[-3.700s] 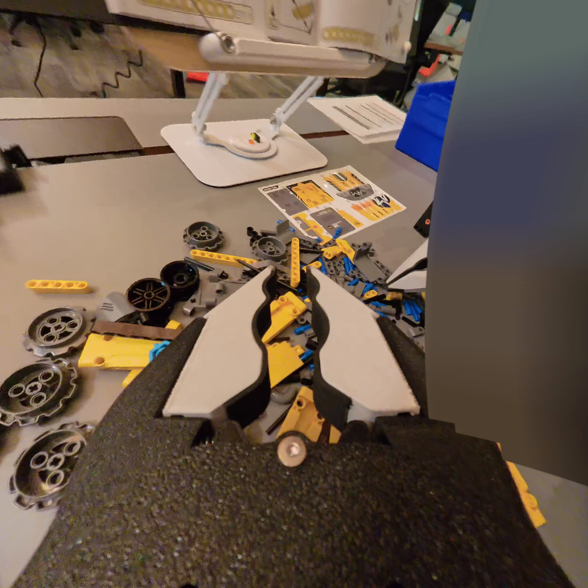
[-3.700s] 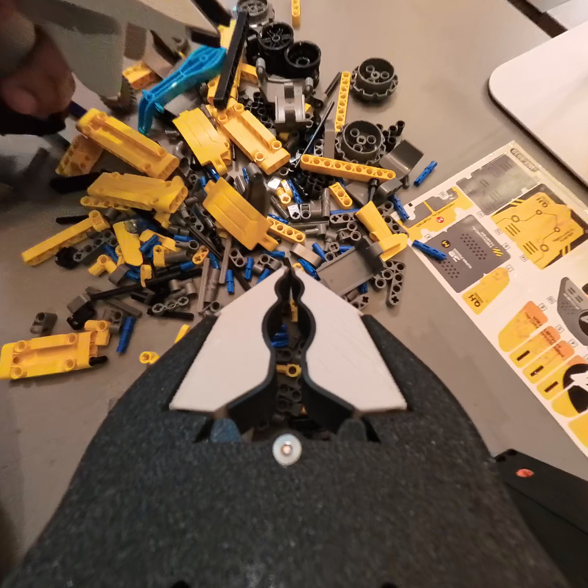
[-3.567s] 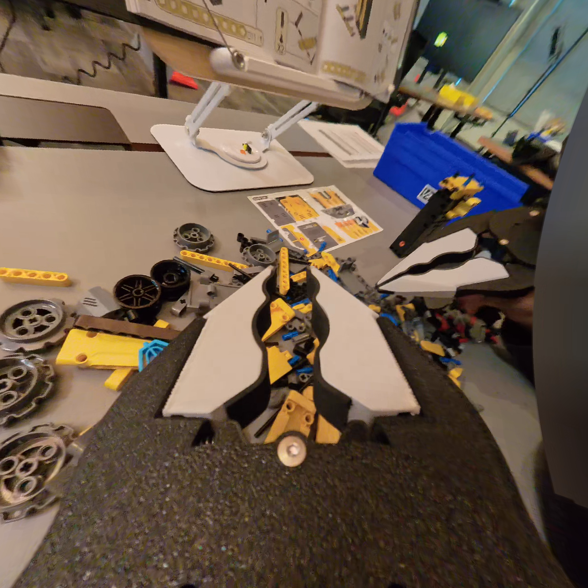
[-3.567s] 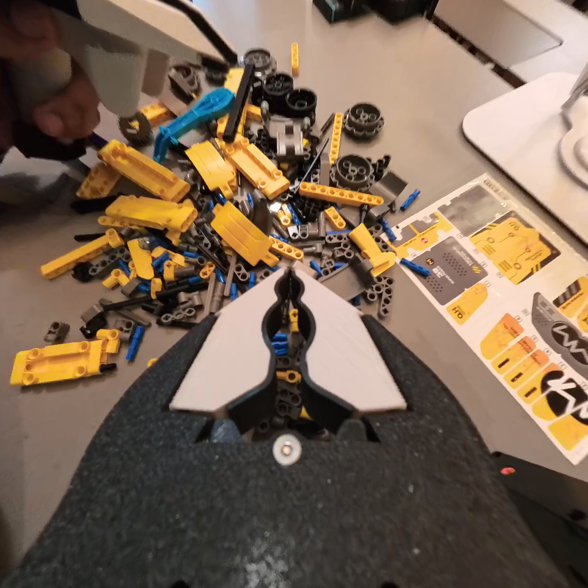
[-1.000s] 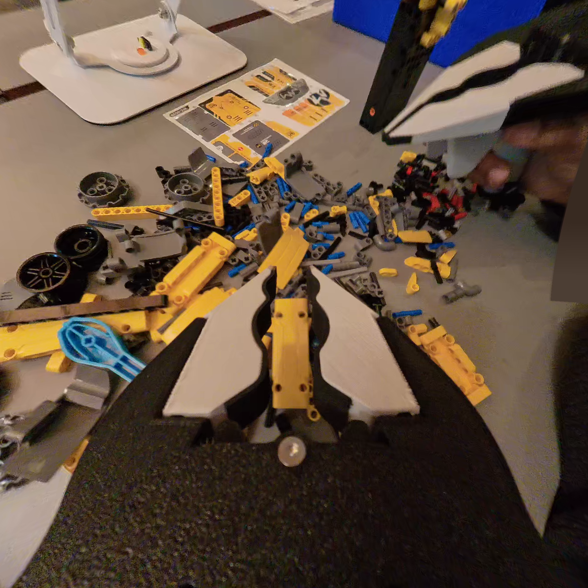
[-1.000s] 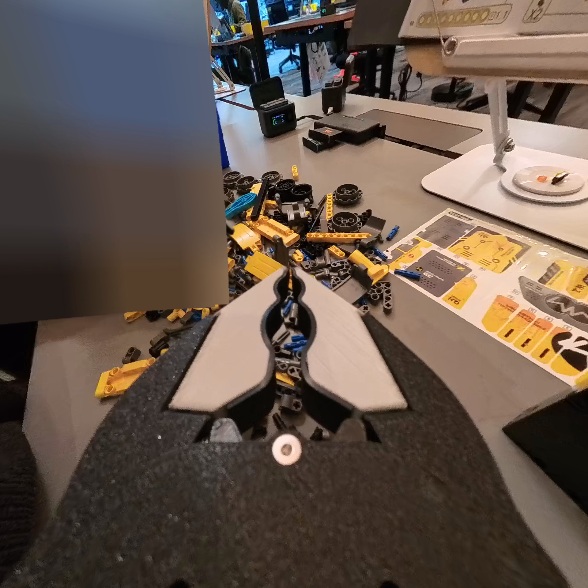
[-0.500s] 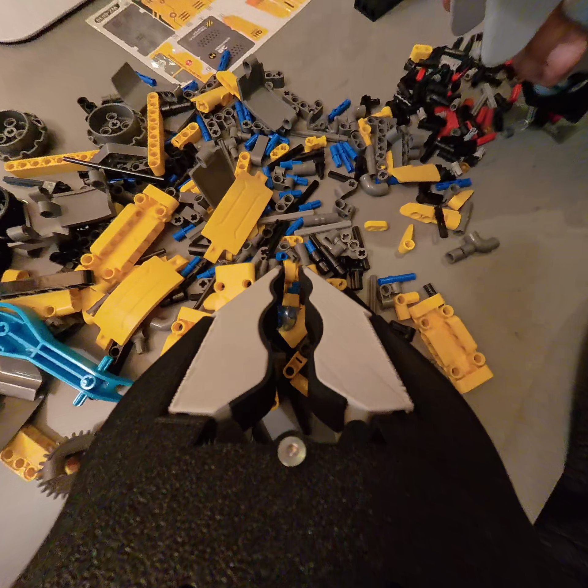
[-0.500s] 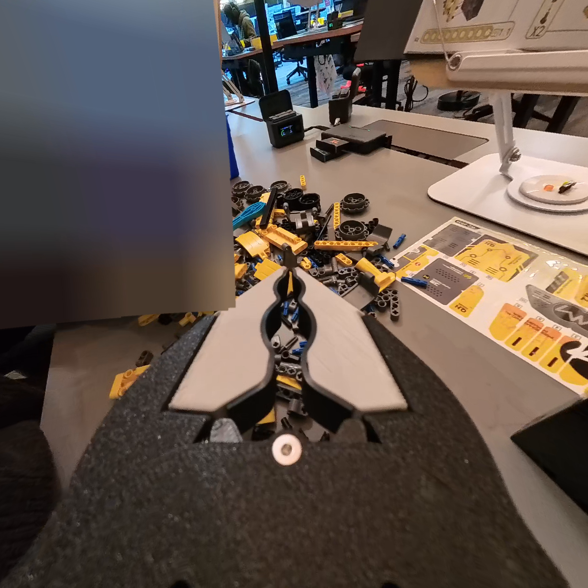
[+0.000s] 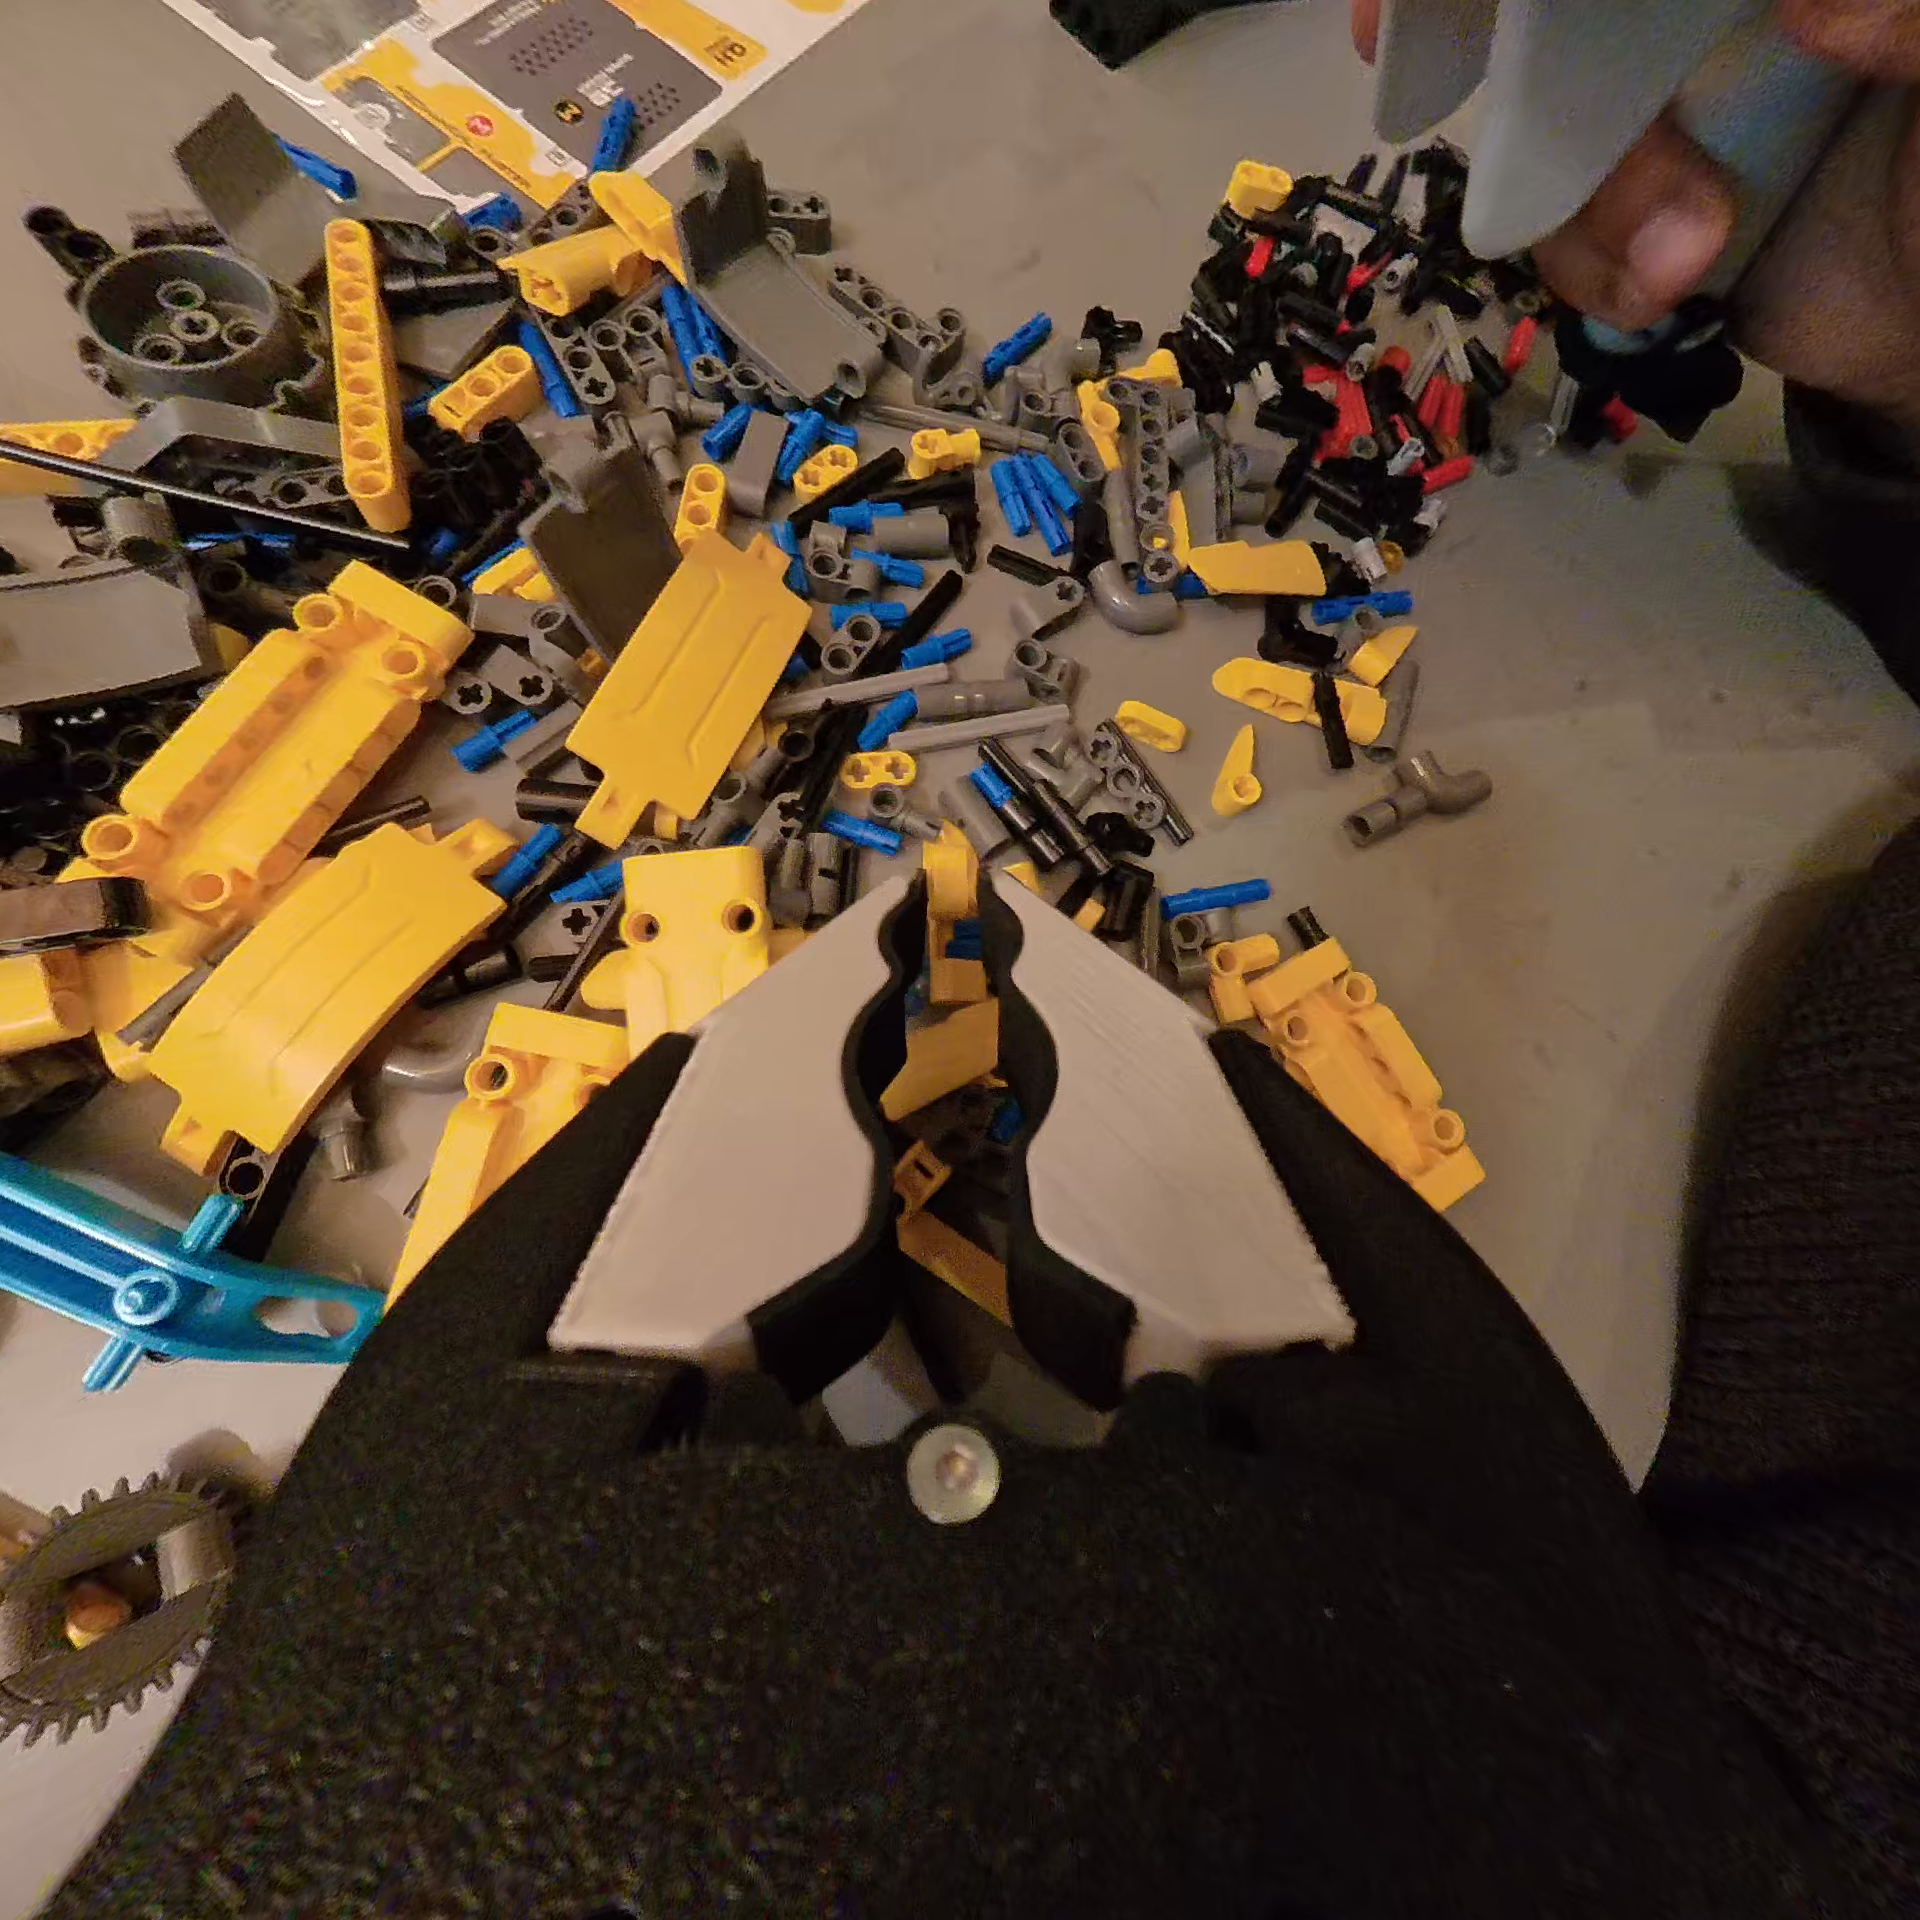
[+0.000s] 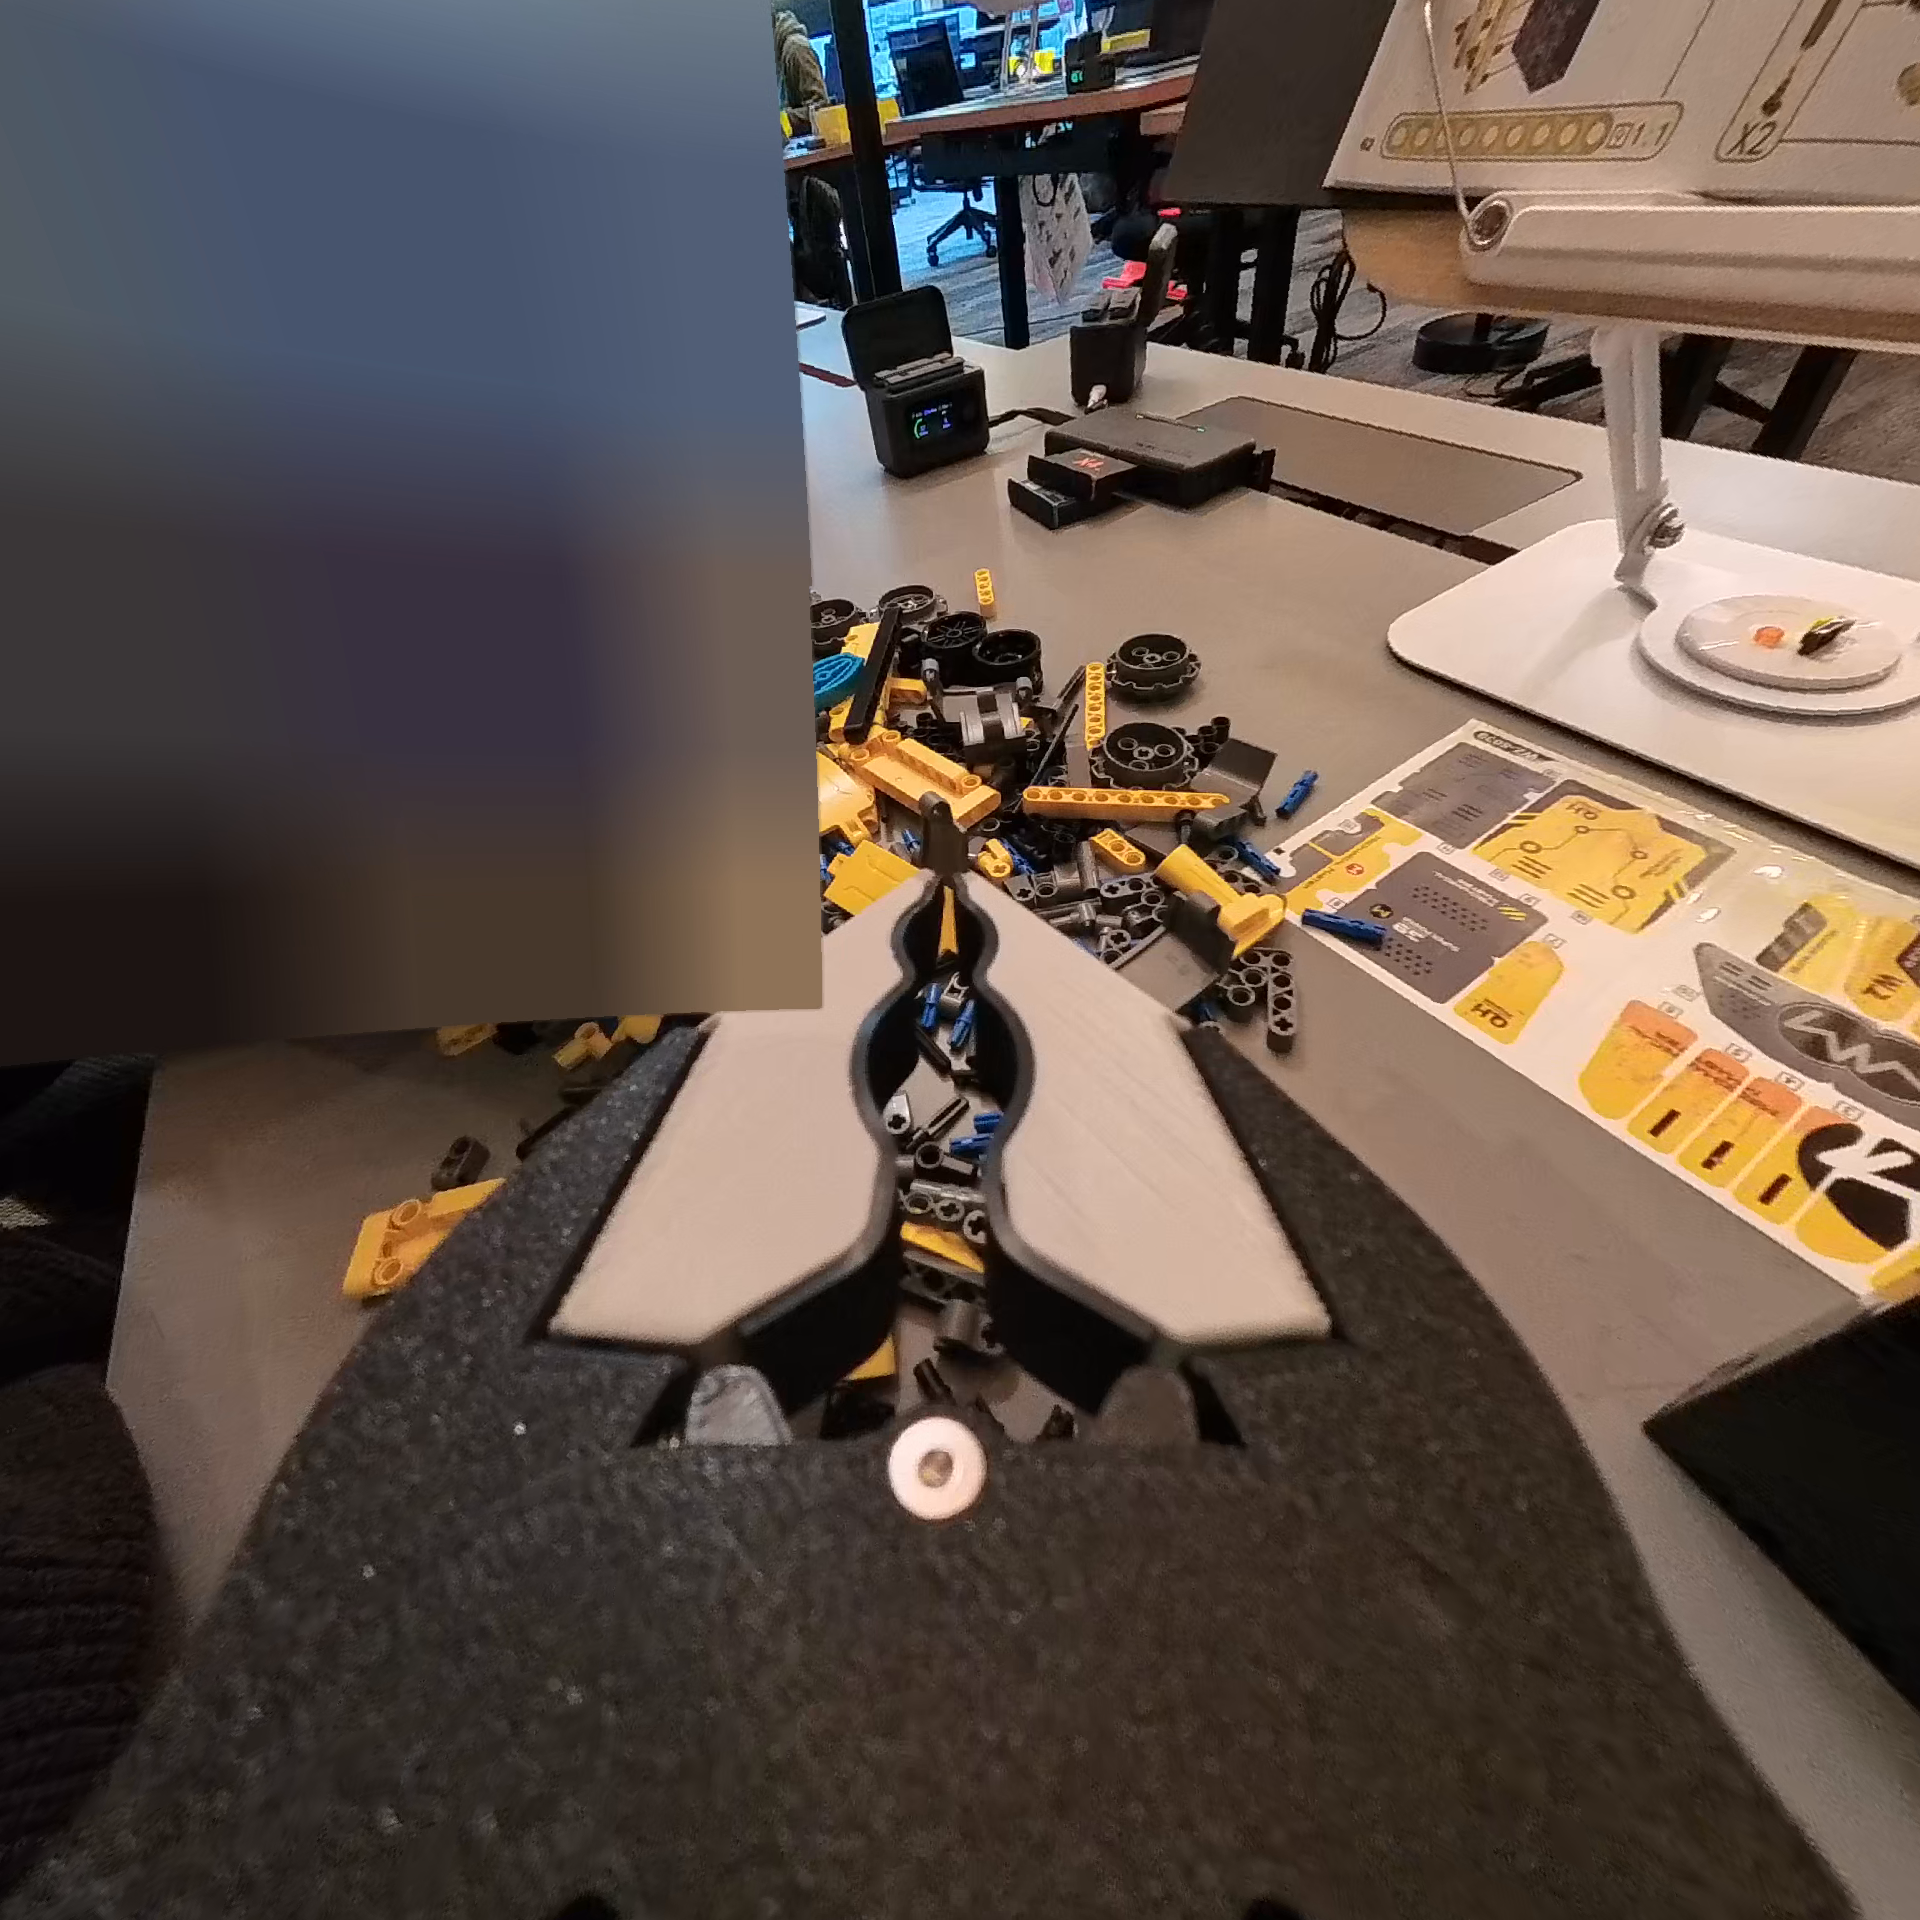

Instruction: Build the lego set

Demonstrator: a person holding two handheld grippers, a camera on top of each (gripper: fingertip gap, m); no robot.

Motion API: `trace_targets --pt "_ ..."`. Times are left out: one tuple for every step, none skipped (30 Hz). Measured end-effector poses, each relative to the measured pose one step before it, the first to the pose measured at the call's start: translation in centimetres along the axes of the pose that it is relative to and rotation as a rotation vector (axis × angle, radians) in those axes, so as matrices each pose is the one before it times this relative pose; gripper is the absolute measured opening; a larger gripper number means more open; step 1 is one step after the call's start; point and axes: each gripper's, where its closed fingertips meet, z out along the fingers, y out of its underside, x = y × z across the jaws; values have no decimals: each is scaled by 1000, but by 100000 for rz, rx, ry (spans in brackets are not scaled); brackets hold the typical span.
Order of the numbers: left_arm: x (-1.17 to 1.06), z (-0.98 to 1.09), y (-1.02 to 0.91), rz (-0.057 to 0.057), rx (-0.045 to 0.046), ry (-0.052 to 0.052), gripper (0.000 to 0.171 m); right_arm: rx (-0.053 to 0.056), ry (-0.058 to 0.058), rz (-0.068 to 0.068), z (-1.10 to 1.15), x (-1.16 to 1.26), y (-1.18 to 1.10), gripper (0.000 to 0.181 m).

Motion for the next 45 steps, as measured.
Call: trace_targets --pt "-148 -7 -90 -906 684 -428 9 -27 -27 74 10 2 9 1" --pt "-109 -14 -119 -834 775 -135 9 -73 -52 96 18 9 21 1" --pt "-46 -30 -126 -771 745 160 9 -131 -44 74 15 2 31 1" --pt "-41 -31 -104 -729 632 227 9 -96 -16 10 6 -1 20 1" --pt "-54 -24 -74 -594 348 122 9 -29 8 -49 -2 -5 5 1" --pt "-74 6 5 -408 -86 -84 9 -38 17 -68 7 -3 4 1" --pt "-70 22 65 -179 -438 -151 9 -87 19 -53 4 -3 11 1" --pt "-1 68 143 25 -827 169 9 -73 25 -49 5 -3 9 1" --pt "117 97 174 259 -995 620 9 -70 16 -60 5 -3 8 1" --pt "170 66 30 293 -176 725 9 -86 0 -56 7 -4 20 1" --pt "139 34 13 304 -213 370 9 -117 -12 -54 12 -7 12 1" --pt "30 48 26 522 -425 -282 9 -154 27 -74 12 1 27 1" --pt "-7 34 16 651 -297 -481 9 -139 70 -94 13 -2 26 1" --pt "26 8 -42 443 110 -29 9 -66 46 -76 8 3 17 1" --pt "45 -38 -113 74 530 342 9 -34 -24 -27 8 -11 3 1" --pt "33 -99 -204 -211 1035 485 9 -38 -57 5 17 -8 0 1" --pt "-45 -173 -277 -328 1396 299 9 -16 -29 -8 2 -12 13 1" --pt "-175 -232 -326 -289 1574 -114 9 -23 25 -35 11 7 10 1" --pt "-325 -277 -373 -282 1704 -702 9 -69 49 -7 17 9 14 1" --pt "-498 -302 -437 -247 1840 -1449 9 -103 10 56 7 10 29 1" --pt "-673 -323 -459 -52 1955 -2186 9 -77 -27 84 18 13 22 1" --pt "-802 -312 -506 -45 2246 -2632 9 -53 -14 55 18 6 10 1" --pt "-885 -283 -542 -408 2710 -2838 9 -95 44 14 18 18 25 1" --pt "-953 -240 -556 -905 3099 -3049 9 -148 116 -23 16 32 42 1" --pt "-1020 -212 -504 -1169 3347 -3591 9 -182 189 -39 14 43 47 1" --pt "-1081 -180 -393 -1282 3482 -4267 9 -200 249 -14 12 70 47 1" --pt "-913 -183 -244 -1970 3553 -3506 9 -184 249 29 4 67 48 1" --pt "-402 -175 -164 -1948 3168 -137 9 51 207 -5 -29 57 -12 1" --pt "-1 -236 -297 -1944 3883 2660 9 812 175 -191 -92 -5 -158 1" --pt "244 -305 -475 -2229 4740 4230 9 1689 119 -326 -151 -45 -337 1" --pt "333 -320 -515 -3311 3870 4477 9 1960 -13 -289 -204 -103 -419 1" --pt "355 -309 -532 -3218 3090 4010 9 1881 24 -443 -232 -110 -436 1" --pt "271 -308 -531 -1544 3146 2820 9 1832 409 -880 -255 -57 -448 1" --pt "30 -264 -410 -139 2646 731 9 1663 995 -1312 -276 37 -439 1" --pt "-227 -190 -225 535 1385 -1179 9 1304 1632 -1770 -307 157 -377 1" --pt "-322 -133 -87 857 573 -2001 9 1136 2522 -2389 -334 314 -372 1" --pt "-258 -56 -34 881 300 -1683 9 1353 3759 -3163 -401 518 -413 1" --pt "-102 -14 -17 657 119 -810 9 1577 5054 -3852 -450 746 -437 1" --pt "72 0 -15 554 81 103 9 1581 5637 -3695 -473 883 -411 1" --pt "160 29 4 692 40 499 9 1627 4839 -2509 -431 830 -369 1" --pt "140 38 25 887 -178 258 9 1733 2920 -791 -349 577 -338 1" --pt "67 47 42 1053 -256 -218 9 1590 753 850 -237 294 -256 1" --pt "31 64 68 916 -410 -339 9 1190 -852 2002 -120 54 -172 1" --pt "49 62 96 598 -539 -123 9 806 -1709 2494 -32 -96 -75 2" --pt "56 50 79 378 -448 77 9 266 -1865 2374 43 -139 25 1"
